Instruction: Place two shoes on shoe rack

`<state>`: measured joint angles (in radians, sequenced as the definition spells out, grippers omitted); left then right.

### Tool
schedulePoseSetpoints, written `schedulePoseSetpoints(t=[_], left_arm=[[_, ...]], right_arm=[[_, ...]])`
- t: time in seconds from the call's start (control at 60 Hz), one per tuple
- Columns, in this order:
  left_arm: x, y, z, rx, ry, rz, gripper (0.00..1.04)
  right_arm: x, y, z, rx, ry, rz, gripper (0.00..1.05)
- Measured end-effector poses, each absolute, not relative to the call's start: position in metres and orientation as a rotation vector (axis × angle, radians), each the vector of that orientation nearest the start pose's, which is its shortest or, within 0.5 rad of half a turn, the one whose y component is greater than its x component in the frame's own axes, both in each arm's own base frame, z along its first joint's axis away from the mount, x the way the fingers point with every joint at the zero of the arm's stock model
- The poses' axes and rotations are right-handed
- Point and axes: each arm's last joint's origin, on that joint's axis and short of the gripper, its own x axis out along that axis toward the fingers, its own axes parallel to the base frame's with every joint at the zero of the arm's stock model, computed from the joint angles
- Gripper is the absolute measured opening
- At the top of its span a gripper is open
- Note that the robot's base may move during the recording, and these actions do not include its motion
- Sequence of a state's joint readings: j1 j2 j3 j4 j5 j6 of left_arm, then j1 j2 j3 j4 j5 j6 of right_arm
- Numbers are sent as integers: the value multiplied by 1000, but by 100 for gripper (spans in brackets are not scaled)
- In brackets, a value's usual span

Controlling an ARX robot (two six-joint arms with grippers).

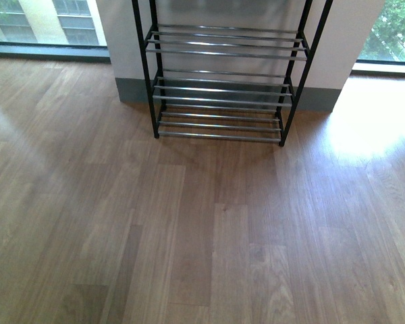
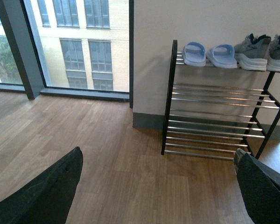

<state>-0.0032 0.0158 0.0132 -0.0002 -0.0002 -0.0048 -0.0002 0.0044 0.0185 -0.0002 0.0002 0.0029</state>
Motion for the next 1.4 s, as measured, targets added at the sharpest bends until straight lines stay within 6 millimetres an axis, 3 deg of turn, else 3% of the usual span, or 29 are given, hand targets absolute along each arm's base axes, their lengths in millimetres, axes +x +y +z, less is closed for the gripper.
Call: schedulePoseSetpoints(t=[1.399], left_arm=[[98,0,167,-4,3,-3,95]], right_arm=[[97,0,169,3,-14,-1,95]])
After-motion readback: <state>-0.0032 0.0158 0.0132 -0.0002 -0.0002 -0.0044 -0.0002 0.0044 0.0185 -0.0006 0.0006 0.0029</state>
